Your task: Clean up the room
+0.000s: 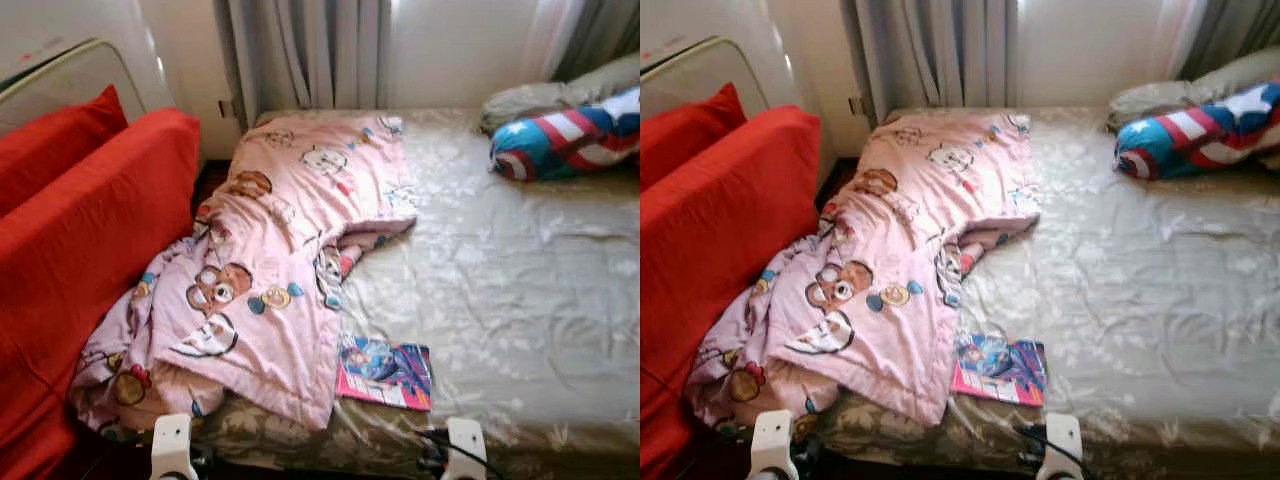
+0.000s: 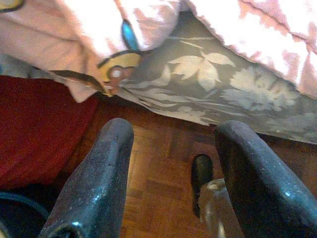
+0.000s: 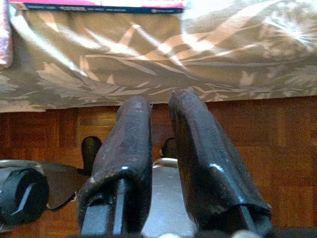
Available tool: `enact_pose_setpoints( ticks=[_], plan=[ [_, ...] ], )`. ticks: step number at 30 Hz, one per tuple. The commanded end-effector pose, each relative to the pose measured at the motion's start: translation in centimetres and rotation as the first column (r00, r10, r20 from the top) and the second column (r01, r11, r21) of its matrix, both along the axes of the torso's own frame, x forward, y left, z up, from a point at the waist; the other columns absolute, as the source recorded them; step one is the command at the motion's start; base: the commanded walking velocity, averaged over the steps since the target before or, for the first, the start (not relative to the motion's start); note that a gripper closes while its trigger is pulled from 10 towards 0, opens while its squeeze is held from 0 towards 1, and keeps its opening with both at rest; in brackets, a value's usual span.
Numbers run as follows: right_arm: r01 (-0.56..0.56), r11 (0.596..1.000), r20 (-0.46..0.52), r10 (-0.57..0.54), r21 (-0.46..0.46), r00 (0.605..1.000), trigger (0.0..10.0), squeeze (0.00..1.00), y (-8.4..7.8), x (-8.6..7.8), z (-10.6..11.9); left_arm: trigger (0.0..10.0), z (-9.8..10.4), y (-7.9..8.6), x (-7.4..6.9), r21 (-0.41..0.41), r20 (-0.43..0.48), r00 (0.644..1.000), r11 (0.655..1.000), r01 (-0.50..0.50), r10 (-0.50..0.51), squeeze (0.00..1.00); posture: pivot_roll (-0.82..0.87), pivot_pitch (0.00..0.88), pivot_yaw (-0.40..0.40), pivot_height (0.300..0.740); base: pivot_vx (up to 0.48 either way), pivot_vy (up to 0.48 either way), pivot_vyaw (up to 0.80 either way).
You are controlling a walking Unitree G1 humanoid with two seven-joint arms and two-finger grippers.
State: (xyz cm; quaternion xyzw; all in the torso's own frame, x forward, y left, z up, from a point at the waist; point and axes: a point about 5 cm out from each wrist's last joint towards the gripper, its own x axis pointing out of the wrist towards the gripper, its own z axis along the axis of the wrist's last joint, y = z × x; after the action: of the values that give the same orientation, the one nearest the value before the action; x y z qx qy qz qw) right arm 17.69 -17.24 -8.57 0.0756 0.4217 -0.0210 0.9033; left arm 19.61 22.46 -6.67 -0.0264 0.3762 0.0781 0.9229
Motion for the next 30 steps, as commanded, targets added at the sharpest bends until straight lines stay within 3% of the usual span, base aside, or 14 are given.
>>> enact_pose_setpoints(
  ticks=[1, 12, 19, 30],
  plan=[
    [0.007, 1.000, 0.005, -0.007, -0.001, 1.000, 10.0, 0.00, 0.00, 0.19, 0.09, 10.0, -0.19, 0.02, -0.34, -0.002, -0.009, 1.000, 1.000, 0.002, -0.002, 0.00, 0.03, 0.053, 0.033, 0.740, 0.000, 0.000, 0.00],
    [-0.007, 1.000, 0.003, 0.007, -0.012, 1.000, 10.0, 0.00, -0.05, 0.18, 0.09, 10.0, -0.05, -0.15, -0.07, -0.010, 0.008, 1.000, 1.000, -0.002, 0.002, 0.00, 0.03, 0.056, 0.033, 0.740, 0.000, 0.000, 0.00],
    [-0.008, 1.000, 0.016, 0.008, -0.009, 1.000, 10.0, 0.00, 0.05, 0.28, 0.16, 10.0, 0.02, -0.28, 0.08, -0.015, 0.016, 1.000, 1.000, 0.001, 0.000, 0.00, 0.03, 0.060, 0.034, 0.740, 0.000, 0.000, 0.69],
    [0.005, 1.000, 0.010, -0.005, -0.010, 1.000, 10.0, 0.00, -0.14, 0.24, 0.14, 10.0, -0.06, -0.41, 0.01, -0.023, 0.011, 1.000, 1.000, 0.009, -0.009, 0.00, 0.02, 0.062, 0.036, 0.740, 0.000, 0.000, 0.00]
  ],
)
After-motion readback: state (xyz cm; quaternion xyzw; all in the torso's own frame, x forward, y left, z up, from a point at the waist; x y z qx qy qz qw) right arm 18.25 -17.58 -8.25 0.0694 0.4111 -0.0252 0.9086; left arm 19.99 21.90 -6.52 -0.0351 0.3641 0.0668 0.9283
